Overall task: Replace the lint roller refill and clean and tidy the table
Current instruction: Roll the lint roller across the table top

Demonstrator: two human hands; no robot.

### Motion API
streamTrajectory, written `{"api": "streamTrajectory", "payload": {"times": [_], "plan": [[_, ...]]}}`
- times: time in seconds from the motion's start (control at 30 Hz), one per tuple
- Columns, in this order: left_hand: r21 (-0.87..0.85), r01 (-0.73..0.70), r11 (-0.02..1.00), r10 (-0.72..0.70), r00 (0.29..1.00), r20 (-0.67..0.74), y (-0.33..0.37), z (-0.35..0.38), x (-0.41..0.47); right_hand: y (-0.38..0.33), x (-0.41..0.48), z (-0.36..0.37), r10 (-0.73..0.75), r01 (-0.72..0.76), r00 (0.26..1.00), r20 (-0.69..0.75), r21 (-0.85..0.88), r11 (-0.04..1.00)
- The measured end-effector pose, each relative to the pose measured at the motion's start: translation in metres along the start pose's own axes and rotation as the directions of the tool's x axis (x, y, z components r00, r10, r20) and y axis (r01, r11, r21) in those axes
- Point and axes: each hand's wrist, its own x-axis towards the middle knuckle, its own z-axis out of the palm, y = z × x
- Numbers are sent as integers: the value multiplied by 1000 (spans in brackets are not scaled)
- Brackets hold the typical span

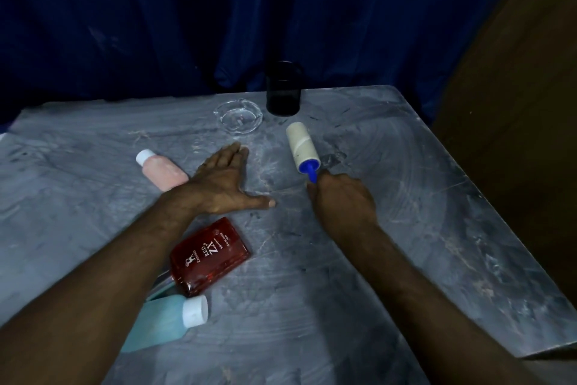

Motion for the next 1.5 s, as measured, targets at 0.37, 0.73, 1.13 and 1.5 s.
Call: {"api": "streamTrajectory", "payload": {"times": [0.37, 0.73, 1.13, 1.5], "plan": [[5, -13, 1000, 13, 1000, -20, 2, 0, -2, -29, -9, 8, -87, 87, 996, 11, -9, 996], [34, -13, 999, 13, 1000, -16, 4, -1, -2, -32, -13, 7, -94, 94, 995, 28, 1, 996], [26, -7, 1000, 7, 1000, -5, 2, 0, 0, -33, -31, 7, -98, 98, 995, 30, -8, 995], [31, -17, 999, 16, 1000, 7, 2, -2, -1, -29, -27, 5, -51, 47, 998, 39, 88, 995]]}}
